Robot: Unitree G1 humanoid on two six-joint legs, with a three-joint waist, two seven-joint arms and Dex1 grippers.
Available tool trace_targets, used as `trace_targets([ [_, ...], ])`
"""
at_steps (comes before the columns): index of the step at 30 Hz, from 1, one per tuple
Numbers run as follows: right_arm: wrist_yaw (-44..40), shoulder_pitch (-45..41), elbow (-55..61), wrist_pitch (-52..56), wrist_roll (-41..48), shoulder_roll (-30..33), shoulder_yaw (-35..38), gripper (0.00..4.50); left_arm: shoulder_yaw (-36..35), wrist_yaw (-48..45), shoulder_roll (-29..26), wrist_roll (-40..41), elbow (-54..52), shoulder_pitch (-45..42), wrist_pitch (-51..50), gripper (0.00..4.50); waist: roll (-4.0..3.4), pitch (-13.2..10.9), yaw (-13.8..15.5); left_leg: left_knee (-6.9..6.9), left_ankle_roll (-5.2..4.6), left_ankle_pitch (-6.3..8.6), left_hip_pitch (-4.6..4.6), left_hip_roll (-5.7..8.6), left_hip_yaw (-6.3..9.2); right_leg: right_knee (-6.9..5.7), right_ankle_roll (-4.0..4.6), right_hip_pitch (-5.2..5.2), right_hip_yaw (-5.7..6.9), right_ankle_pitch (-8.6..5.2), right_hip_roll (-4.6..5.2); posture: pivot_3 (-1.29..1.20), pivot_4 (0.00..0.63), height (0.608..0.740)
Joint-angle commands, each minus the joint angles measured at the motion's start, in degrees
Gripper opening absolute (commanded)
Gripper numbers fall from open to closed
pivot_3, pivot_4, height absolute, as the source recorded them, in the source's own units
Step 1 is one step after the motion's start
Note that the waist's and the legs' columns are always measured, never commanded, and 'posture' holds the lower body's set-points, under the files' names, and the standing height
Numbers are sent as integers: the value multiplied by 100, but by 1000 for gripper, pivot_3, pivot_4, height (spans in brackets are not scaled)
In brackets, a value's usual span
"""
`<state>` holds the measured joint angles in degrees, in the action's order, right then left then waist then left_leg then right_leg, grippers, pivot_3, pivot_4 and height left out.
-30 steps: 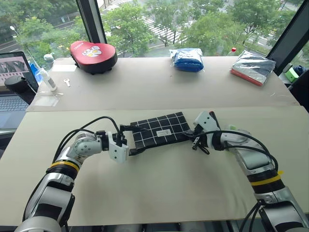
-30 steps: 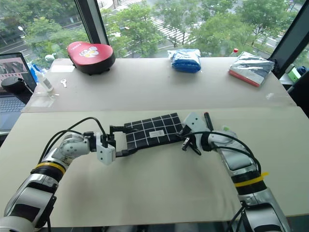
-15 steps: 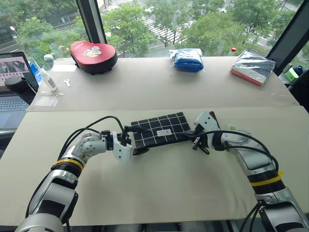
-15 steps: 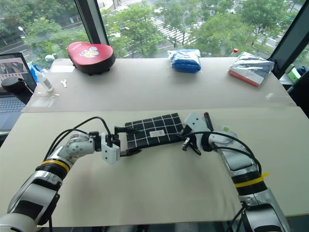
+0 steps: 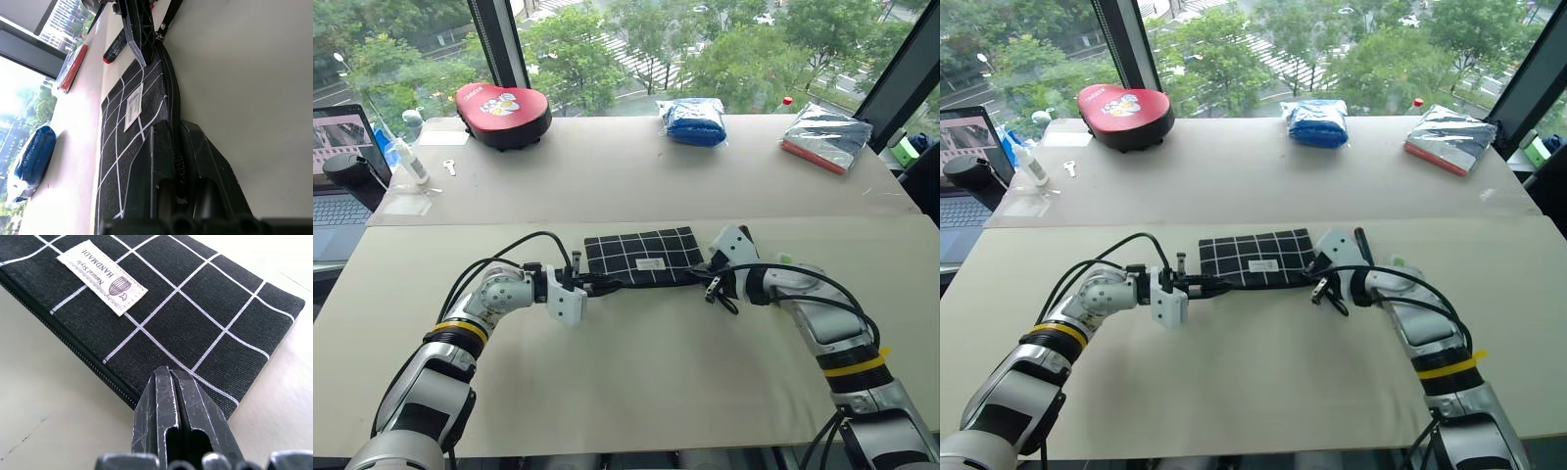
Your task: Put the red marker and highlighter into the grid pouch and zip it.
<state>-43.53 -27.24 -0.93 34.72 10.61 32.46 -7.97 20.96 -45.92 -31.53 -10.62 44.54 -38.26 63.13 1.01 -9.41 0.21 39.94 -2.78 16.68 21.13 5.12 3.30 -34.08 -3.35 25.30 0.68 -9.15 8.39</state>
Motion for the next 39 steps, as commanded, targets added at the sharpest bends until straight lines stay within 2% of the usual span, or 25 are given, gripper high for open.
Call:
trace_targets([
  [1, -47, -205, 103, 298, 477, -46, 559, 1859, 26, -242, -37, 241, -182, 97, -356, 0, 0, 0, -2, 0, 0, 0, 0, -1, 0, 0, 0, 0, 0, 0, 0, 0, 150, 740],
  [4, -159, -294, 319, 742, 1003, -70, 960, 2858, -90, -359, 11, 560, -298, 217, -665, 0, 0, 0, -20, -1, 0, 0, 0, -2, 0, -1, 0, 2, 0, 0, 0, 0, 150, 740],
  [8, -256, -411, 698, 1552, 1928, 30, 1701, 4273, -446, -345, 194, 1162, -703, 400, -1713, 0, 0, 0, -36, -1, -3, 2, 1, -3, 1, -2, 0, 4, -2, 0, 0, 0, 150, 740],
  [11, -417, -327, 1099, 1746, 2311, 361, 2060, 4273, -709, -212, 348, 1465, -1168, 578, -2519, 0, 0, 0, -19, 2, -5, 3, 5, -3, 3, -3, -1, 6, -2, 1, 0, 0, 150, 740],
  [13, -324, -212, 1241, 1716, 2262, 528, 2083, 4273, -838, -115, 442, 1579, -1488, 715, -2944, 0, 0, 0, -23, 3, -9, 5, 8, -3, 4, -2, -2, 6, -1, 1, 0, 0, 150, 740],
  [17, 15, 68, 1254, 1363, 1563, 669, 1337, 4273, -958, 1, 580, 1617, -2057, 939, -3544, 0, 3, 2, -39, 2, -9, 6, 4, -6, 4, -2, -2, 4, 1, 1, -1, 0, 150, 740],
  [23, 798, -430, 99, 798, 607, 75, 575, 4273, -1003, 97, 711, 1553, -2614, 1137, -4031, 0, 3, 2, -102, 10, -5, 3, 4, -4, -8, -1, -2, 6, -13, 1, 1, 0, 150, 740],
  [32, 845, -1006, -757, 283, 90, -231, 283, 4273, -1101, 182, 699, 1505, -2985, 1317, -4294, 0, 3, 2, -88, 8, -1, 1, 7, -3, -8, -2, -1, 14, -13, 2, 1, 0, 150, 740],
  [33, 818, -1019, -783, 253, 103, -262, 294, 3885, -1115, 208, 705, 1499, -3015, 1338, -4317, 0, 3, 2, -88, 7, -2, 1, 7, -3, -8, -2, -1, 14, -13, 2, 1, 0, 150, 740],
  [35, 667, -997, -686, 248, 174, -277, 272, 3624, -1134, 248, 710, 1491, -3062, 1362, -4357, 0, 3, 2, -90, 5, -2, 1, 7, -3, -8, -2, -1, 15, -13, 1, 0, 0, 150, 740],
  [39, 454, -940, -485, 304, 274, -302, 264, 2244, -1168, 322, 716, 1470, -3084, 1368, -4376, 0, 3, 2, -90, 5, -2, 1, 8, -3, -9, -2, -1, 17, -13, 1, 0, 0, 150, 740],
])
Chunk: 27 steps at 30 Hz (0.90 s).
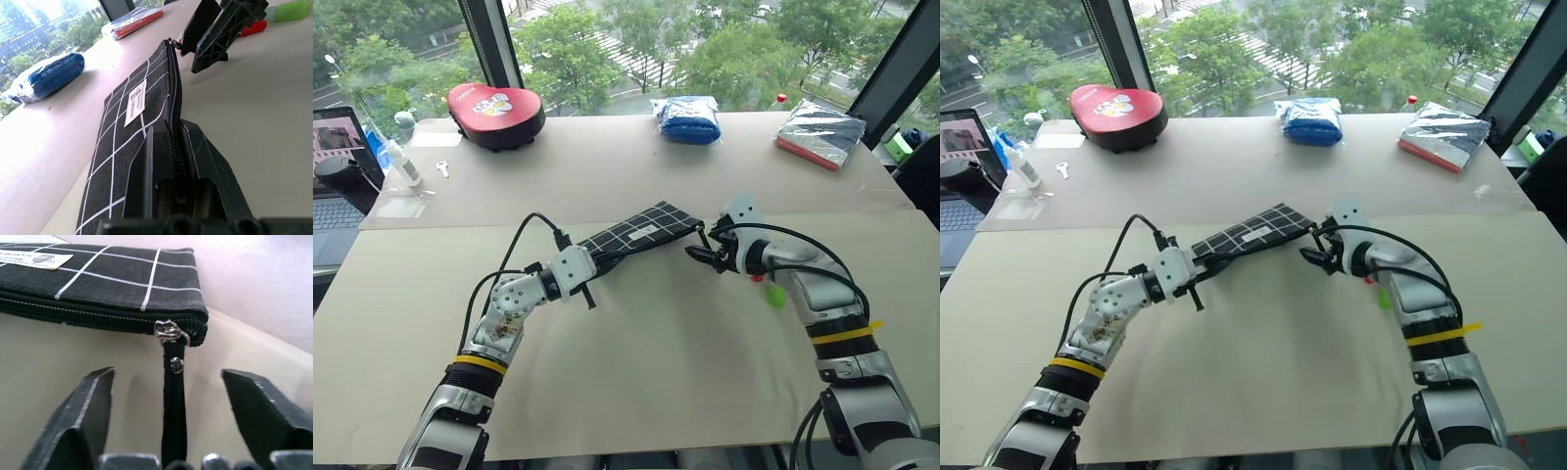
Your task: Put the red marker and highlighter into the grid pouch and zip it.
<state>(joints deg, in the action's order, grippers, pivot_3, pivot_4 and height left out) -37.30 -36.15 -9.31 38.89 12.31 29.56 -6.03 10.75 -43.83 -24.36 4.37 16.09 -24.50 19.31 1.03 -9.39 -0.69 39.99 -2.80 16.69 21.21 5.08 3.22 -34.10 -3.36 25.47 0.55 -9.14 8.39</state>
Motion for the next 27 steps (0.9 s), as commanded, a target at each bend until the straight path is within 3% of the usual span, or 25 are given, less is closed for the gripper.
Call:
trace_targets([
  [1, -226, -43, 399, -82, 135, -17, 67, 1928, -159, 133, 4, -33, -226, -20, 7, 0, 0, 0, -1, 0, 0, 0, 0, 0, 0, 0, 0, 0, 0, 0, 0, 0, 150, 740],
  [6, -447, -26, 531, -31, 183, -28, 66, 78, -196, 200, 49, -57, -166, -62, 17, 0, 0, 0, -1, 0, 0, 0, 0, 0, 0, 0, 0, 0, 1, 0, 0, 0, 150, 740],
  [20, -773, 42, 793, -4, 298, -65, 158, 9, -171, 327, 193, -119, -153, -52, 36, 0, 0, 0, 1, 0, 0, 0, 0, 0, 0, 0, 0, 0, 0, 0, 0, 0, 150, 740],
  [27, -771, -36, 1436, 473, 694, -535, -95, 9, -150, 282, 218, -122, -50, -146, 58, 0, 0, 0, -9, -1, 0, 0, 0, -2, 1, -1, 0, 3, 1, 0, 0, 0, 150, 740],
])
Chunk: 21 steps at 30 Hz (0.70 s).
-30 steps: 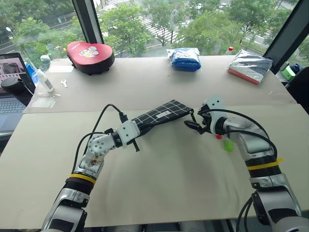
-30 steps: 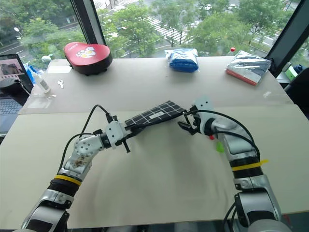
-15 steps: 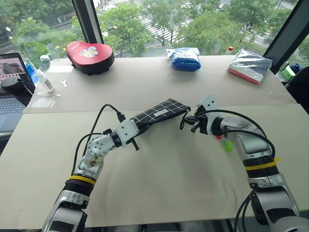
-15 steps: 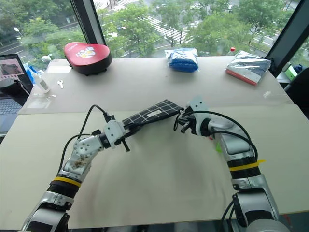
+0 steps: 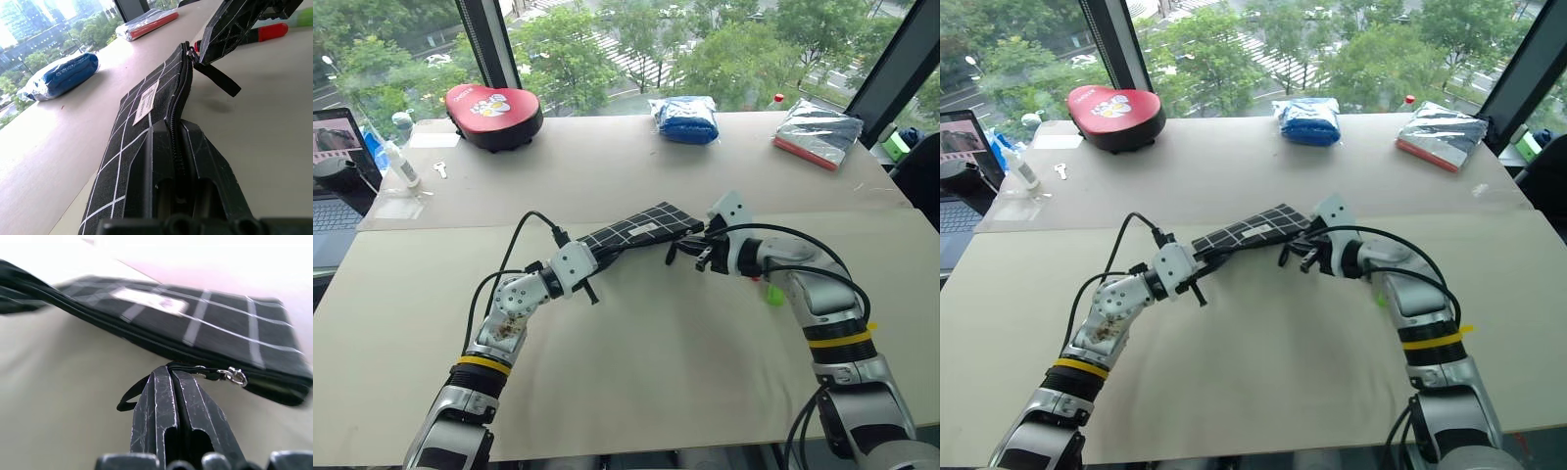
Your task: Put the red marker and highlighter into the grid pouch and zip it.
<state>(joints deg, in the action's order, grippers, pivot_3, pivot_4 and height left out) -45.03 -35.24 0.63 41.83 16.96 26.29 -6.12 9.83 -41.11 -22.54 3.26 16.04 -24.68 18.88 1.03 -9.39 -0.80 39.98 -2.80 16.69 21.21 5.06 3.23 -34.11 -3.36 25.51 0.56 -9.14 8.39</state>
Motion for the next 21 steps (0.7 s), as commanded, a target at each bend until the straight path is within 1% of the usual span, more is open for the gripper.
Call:
trace_targets([
  [1, 25, -150, 491, 228, 241, -279, -132, 9, -54, 6, 45, -11, -37, -141, 101, 0, 0, 0, 5, 0, 0, 0, 0, 0, 0, 0, 0, 0, 0, 0, 0, 0, 150, 740],
  [5, 49, -265, 674, 434, 263, -577, -342, 9, -46, -6, 70, -12, 5, -178, 120, 0, 0, 0, 5, 1, 0, 0, 0, 2, 0, -2, 0, 2, 0, 0, 0, 0, 150, 740],
  [11, -93, -264, 836, 529, 264, -652, -693, 9, -45, -24, 95, -7, 46, -208, 137, 0, 0, 0, 9, 1, 0, 0, 2, 2, 0, -4, 0, 7, 0, 0, 0, 0, 150, 740],
  [15, 72, -232, 743, 405, 125, -646, -736, 9, -49, -27, 98, -3, 56, -211, 151, 0, 0, 0, 8, 1, 0, 0, 2, 3, 0, -4, 0, 8, 0, 0, 0, 0, 150, 740],
  [17, 324, -275, 499, 403, 55, -708, -546, 9, -52, -25, 99, -4, 57, -208, 153, 0, 0, 0, 6, 1, 0, 0, 2, 3, 0, -4, 0, 9, 0, 0, 0, 0, 150, 740],
  [19, 309, -281, 429, 373, 72, -553, -375, 630, -49, -31, 93, -4, 45, -188, 157, 0, 0, 0, 6, 0, 1, -1, 2, 3, 0, -5, 0, 11, 0, 0, 0, 0, 150, 740],
  [20, 243, -243, 507, 379, 122, -439, -297, 826, -48, -38, 90, -4, 40, -181, 162, 0, 0, 0, 12, 1, 1, -1, 2, 3, 0, -5, 0, 12, 0, 0, 0, 0, 150, 740],
  [21, 126, -157, 720, 473, 280, -315, -178, 1233, -48, -38, 96, -5, 51, -188, 164, 0, -1, 0, 16, 1, 1, -1, 3, 4, 0, -4, 0, 12, 0, 0, 0, 0, 150, 740],
])
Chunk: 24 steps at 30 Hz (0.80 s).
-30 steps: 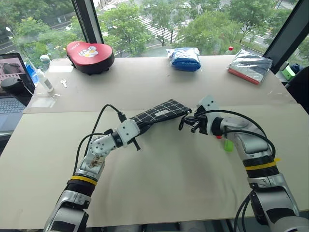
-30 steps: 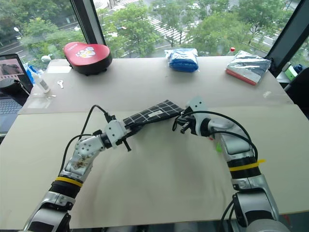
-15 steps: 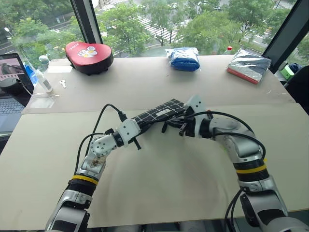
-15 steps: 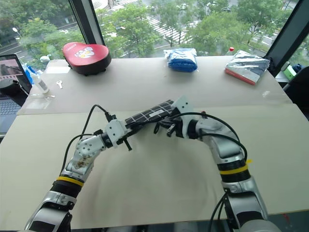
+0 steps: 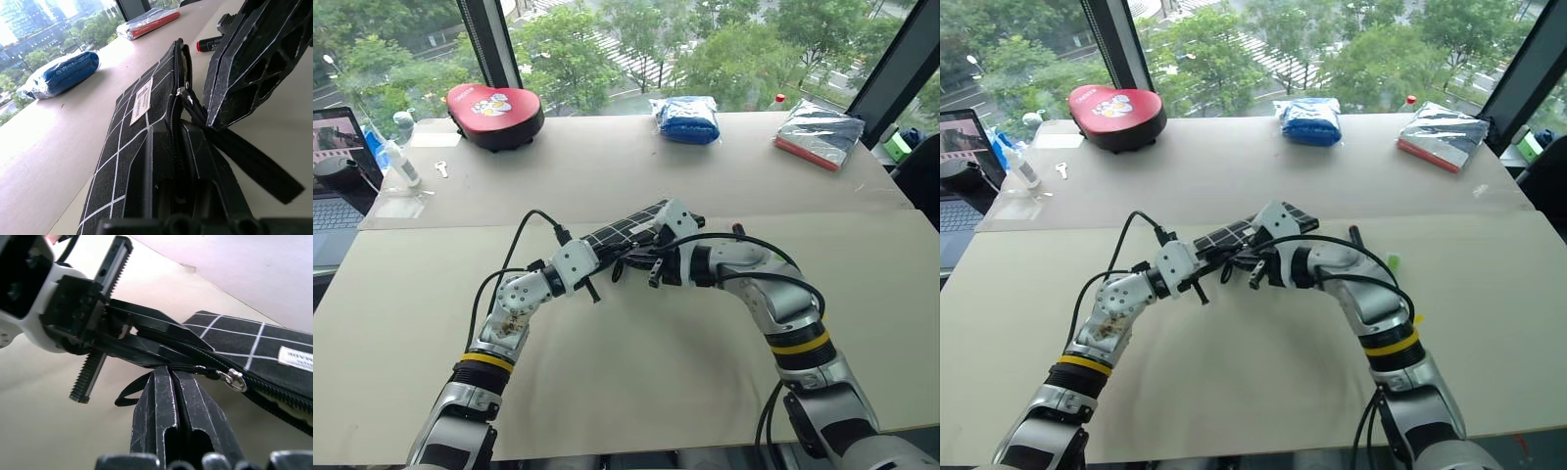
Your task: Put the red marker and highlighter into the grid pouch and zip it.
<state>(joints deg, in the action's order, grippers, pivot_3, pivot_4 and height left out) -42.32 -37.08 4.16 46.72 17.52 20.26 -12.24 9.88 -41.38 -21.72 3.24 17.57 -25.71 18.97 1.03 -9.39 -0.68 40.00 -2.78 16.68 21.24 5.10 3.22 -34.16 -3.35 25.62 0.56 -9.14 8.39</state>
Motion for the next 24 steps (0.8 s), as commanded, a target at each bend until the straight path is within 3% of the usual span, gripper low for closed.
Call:
trace_targets([
  [1, -202, 115, 572, 134, 389, 385, 568, 1493, -53, -13, 21, -1, -92, -92, 158, 0, 0, 0, 17, 0, 0, 0, 4, 1, 0, 0, 0, 3, 0, 0, 1, 0, 150, 740],
  [5, -487, 541, 1413, 1115, 1350, 801, 1081, 2907, -43, -35, 49, 12, -81, -94, 177, 0, 0, 0, 20, 0, 0, 0, 20, 2, 3, -1, 0, 15, 2, 0, 1, 0, 150, 740],
  [9, -809, 1226, 2575, 1561, 2211, 1550, 1843, 2907, -18, -67, 83, 11, -79, -77, 212, 0, 0, 0, 28, 2, 0, 0, 49, 1, 5, -1, 0, 42, 4, 0, 1, 0, 150, 740],
  [14, -172, 1884, 2983, 1322, 1786, 2358, 3014, 2907, -7, -94, 117, 9, -48, -48, 280, 0, 1, 0, 80, 28, -2, 1, 64, 4, 1, 5, -1, 48, 1, 2, 4, 0, 150, 740],
  [19, 893, 2248, 2911, 1926, 1430, 2451, 3669, 2907, 21, -207, 131, 39, 110, 19, 405, 0, 3, 1, 134, 32, 2, -2, 58, 1, -5, -1, 4, 46, -1, 5, 3, 0, 150, 740],
  [24, 1551, 2764, 3011, 2291, 1098, 2409, 3535, 2907, 71, -360, 190, 29, 288, -76, 526, 0, 4, 2, 142, 38, 2, -2, 61, 1, -6, -3, 4, 45, -5, 7, 5, 0, 150, 740],
])
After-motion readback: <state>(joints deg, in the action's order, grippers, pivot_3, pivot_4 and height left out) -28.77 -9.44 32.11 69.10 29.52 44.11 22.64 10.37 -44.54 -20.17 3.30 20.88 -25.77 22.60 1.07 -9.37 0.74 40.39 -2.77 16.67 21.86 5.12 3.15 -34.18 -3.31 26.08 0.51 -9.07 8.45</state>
